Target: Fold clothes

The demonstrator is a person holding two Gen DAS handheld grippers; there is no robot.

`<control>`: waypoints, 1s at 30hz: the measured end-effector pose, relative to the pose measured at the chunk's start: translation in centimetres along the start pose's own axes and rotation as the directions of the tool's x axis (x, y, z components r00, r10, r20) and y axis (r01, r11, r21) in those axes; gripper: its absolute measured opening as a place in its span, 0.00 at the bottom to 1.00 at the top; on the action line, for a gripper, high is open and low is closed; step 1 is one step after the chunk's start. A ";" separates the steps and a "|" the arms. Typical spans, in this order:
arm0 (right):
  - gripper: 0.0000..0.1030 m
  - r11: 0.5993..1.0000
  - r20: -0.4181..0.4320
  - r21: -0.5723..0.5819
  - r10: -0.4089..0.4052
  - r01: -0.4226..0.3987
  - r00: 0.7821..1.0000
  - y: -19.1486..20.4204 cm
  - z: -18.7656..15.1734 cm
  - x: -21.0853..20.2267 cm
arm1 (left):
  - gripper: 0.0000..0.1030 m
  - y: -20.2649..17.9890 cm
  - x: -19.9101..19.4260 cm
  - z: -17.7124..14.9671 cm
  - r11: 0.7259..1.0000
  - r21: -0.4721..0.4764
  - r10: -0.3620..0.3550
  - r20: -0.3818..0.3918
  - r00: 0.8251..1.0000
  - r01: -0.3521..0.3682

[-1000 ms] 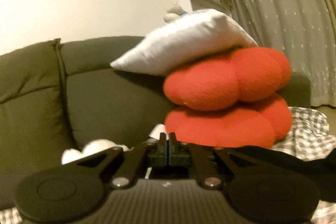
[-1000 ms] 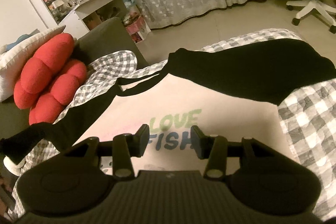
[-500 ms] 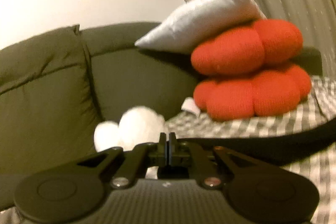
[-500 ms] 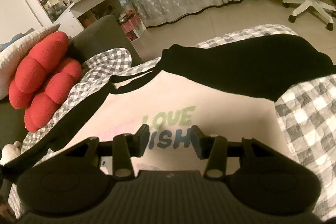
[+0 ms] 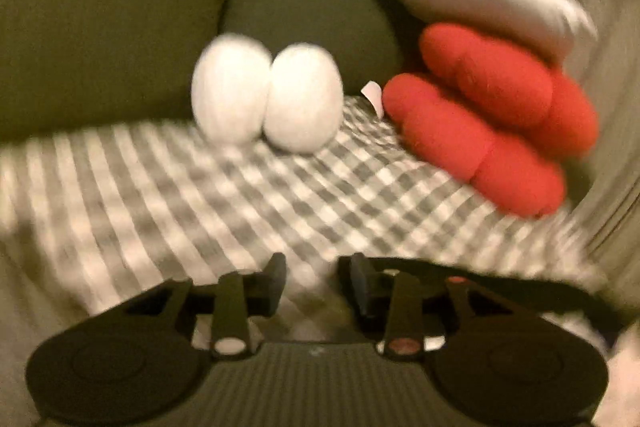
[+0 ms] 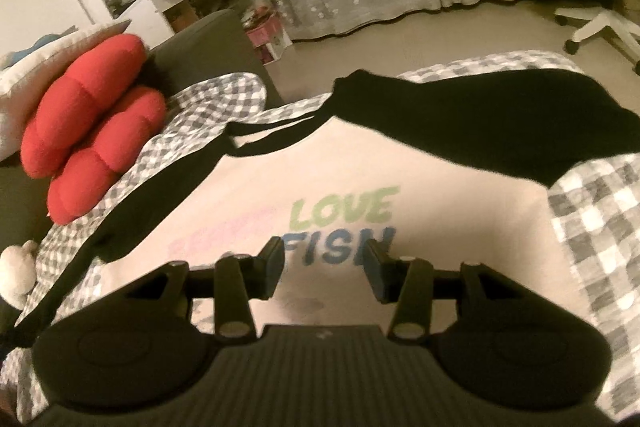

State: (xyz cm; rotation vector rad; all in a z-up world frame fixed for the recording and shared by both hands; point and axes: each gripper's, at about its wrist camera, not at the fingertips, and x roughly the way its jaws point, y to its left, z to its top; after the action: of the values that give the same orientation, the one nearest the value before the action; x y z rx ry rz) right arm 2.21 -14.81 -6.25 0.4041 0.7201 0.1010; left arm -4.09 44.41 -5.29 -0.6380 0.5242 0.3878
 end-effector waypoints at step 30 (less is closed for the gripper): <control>0.56 0.905 -0.113 -0.303 0.276 -0.297 0.955 15.7 -0.9 4.1 | 0.02 -8.3 5.7 10.8 0.995 0.100 -0.007 0.179 0.984 -0.011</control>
State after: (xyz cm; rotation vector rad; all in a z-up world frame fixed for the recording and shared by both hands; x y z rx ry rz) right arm 5.46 0.83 -3.22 0.1948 0.6930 0.5063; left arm 8.22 46.24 2.62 -0.5000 0.3696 0.4136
